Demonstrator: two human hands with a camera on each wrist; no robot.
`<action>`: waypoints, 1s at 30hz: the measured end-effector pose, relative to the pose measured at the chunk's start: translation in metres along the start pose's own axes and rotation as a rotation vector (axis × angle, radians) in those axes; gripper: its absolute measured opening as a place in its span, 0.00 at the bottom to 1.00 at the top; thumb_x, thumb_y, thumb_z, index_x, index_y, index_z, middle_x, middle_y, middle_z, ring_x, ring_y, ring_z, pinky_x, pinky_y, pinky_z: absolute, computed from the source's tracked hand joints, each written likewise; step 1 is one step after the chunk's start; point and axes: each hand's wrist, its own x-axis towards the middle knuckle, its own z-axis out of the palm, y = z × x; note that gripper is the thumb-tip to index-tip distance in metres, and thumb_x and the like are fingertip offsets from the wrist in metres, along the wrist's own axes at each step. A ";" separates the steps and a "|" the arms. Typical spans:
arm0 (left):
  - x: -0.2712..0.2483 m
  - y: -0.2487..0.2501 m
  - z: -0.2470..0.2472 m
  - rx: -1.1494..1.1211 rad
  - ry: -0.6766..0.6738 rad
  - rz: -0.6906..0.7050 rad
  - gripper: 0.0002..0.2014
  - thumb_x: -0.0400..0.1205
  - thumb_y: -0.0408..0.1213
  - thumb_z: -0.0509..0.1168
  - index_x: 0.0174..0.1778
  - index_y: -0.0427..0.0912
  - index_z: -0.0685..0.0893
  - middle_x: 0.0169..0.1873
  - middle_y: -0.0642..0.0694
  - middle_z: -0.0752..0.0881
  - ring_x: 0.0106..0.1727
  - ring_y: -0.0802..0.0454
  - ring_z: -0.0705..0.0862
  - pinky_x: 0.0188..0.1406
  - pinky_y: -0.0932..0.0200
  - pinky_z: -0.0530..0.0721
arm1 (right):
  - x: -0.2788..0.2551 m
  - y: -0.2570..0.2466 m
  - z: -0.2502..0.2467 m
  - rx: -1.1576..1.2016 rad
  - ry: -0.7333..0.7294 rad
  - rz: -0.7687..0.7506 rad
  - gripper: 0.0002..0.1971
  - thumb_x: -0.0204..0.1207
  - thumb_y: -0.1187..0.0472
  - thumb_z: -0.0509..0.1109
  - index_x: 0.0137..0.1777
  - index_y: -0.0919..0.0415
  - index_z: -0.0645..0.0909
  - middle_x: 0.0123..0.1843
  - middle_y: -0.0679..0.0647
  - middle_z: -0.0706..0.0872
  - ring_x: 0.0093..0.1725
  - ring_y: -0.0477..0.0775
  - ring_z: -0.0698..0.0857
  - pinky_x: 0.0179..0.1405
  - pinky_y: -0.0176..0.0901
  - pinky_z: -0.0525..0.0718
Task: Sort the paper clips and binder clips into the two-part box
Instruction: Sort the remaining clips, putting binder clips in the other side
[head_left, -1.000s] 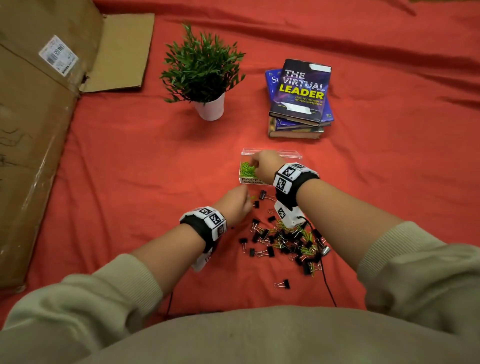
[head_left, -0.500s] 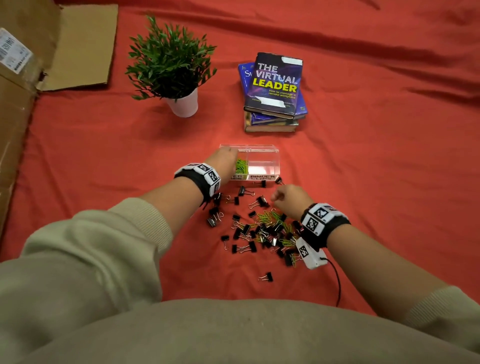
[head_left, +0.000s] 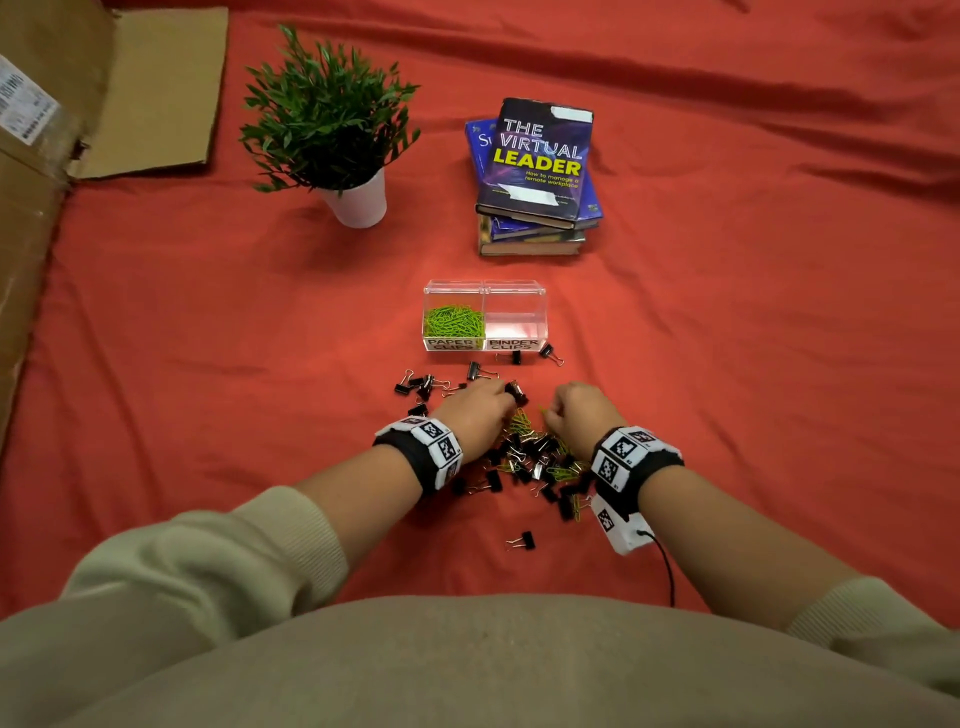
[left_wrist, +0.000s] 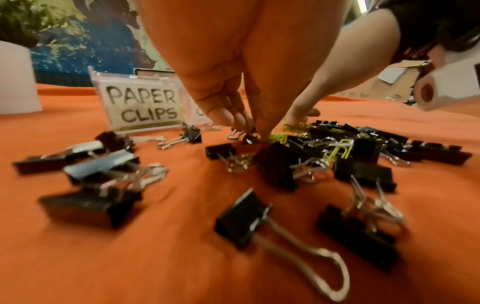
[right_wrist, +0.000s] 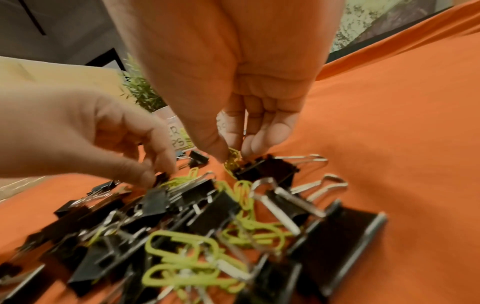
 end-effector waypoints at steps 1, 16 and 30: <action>-0.001 -0.002 0.002 -0.019 -0.002 -0.025 0.12 0.82 0.29 0.60 0.60 0.39 0.82 0.55 0.42 0.79 0.62 0.43 0.76 0.57 0.49 0.78 | 0.001 0.003 -0.004 0.016 -0.011 0.025 0.11 0.79 0.57 0.66 0.43 0.66 0.82 0.45 0.59 0.85 0.43 0.59 0.85 0.43 0.50 0.87; 0.007 0.022 0.009 -0.049 0.034 -0.014 0.14 0.84 0.31 0.59 0.62 0.40 0.84 0.54 0.44 0.80 0.58 0.44 0.80 0.57 0.48 0.81 | -0.006 0.031 -0.038 0.874 0.006 0.168 0.02 0.77 0.70 0.69 0.45 0.68 0.83 0.35 0.55 0.86 0.31 0.48 0.82 0.26 0.28 0.83; 0.005 0.024 0.019 0.048 -0.036 -0.087 0.13 0.82 0.35 0.61 0.59 0.34 0.83 0.55 0.41 0.77 0.58 0.41 0.79 0.52 0.44 0.84 | 0.010 0.025 -0.022 0.762 -0.096 0.196 0.05 0.79 0.65 0.65 0.42 0.61 0.80 0.34 0.53 0.83 0.29 0.47 0.79 0.25 0.34 0.80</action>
